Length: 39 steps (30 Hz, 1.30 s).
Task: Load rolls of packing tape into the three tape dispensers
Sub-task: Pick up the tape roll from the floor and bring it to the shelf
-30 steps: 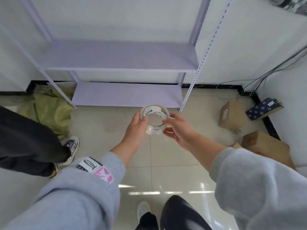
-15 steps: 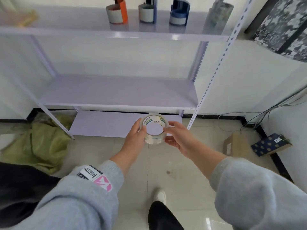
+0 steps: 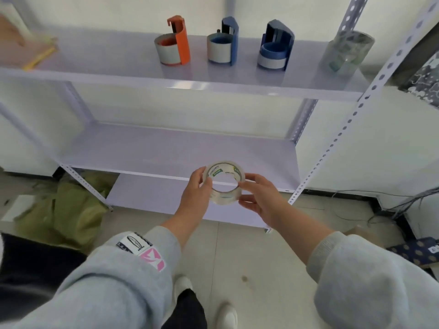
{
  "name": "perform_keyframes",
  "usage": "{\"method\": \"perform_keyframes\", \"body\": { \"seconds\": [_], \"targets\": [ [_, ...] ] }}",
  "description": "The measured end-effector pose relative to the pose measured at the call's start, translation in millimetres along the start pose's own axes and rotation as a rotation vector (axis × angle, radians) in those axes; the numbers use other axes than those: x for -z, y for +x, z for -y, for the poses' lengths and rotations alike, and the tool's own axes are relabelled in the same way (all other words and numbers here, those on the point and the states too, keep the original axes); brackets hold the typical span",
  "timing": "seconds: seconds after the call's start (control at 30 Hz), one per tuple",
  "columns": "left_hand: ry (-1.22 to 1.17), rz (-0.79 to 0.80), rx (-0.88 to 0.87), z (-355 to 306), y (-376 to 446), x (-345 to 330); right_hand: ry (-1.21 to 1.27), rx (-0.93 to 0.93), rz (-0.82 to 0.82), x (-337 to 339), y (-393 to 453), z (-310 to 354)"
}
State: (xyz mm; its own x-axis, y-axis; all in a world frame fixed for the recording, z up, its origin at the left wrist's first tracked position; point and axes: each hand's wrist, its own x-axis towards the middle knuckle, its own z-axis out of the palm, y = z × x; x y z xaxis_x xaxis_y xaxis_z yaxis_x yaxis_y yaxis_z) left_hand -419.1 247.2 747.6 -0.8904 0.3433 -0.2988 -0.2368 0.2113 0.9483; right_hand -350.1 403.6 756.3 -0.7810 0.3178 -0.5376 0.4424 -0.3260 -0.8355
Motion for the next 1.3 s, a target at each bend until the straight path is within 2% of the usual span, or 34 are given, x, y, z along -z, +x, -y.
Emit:
{"method": "perform_keyframes", "body": {
  "seconds": [0.3,0.4,0.5,0.6,0.7,0.83,0.9,1.07,1.3],
  "targets": [
    [0.013,-0.046,-0.078,-24.3,87.4,18.8,0.034,0.029,-0.022,-26.8,72.9,50.0],
    [0.067,-0.155,-0.263,-51.6,107.8,37.8,0.074,0.100,-0.010,-57.6,87.4,82.6],
    [0.116,-0.278,-0.496,-84.4,128.3,69.2,0.105,0.247,0.012,-97.8,91.4,121.6],
    [0.098,-0.376,-0.720,-120.8,151.8,104.5,0.061,0.443,0.015,-139.2,89.6,162.7],
    [-0.005,-0.469,-0.832,-156.2,176.8,134.7,-0.035,0.602,0.035,-178.7,96.3,199.8],
    [-0.173,-0.547,-0.773,-184.9,221.3,164.9,-0.203,0.684,0.100,-220.7,128.4,231.2],
    [-0.180,-0.587,-0.704,-191.2,239.1,175.9,-0.269,0.677,0.129,-238.5,147.8,240.0],
    [-0.041,-0.600,-0.418,-200.1,266.4,192.2,-0.254,0.598,0.189,-257.8,183.7,244.8],
    [0.190,-0.660,-0.378,-208.0,276.6,191.5,-0.434,0.575,0.111,-257.8,194.4,242.5]
  ]
}}
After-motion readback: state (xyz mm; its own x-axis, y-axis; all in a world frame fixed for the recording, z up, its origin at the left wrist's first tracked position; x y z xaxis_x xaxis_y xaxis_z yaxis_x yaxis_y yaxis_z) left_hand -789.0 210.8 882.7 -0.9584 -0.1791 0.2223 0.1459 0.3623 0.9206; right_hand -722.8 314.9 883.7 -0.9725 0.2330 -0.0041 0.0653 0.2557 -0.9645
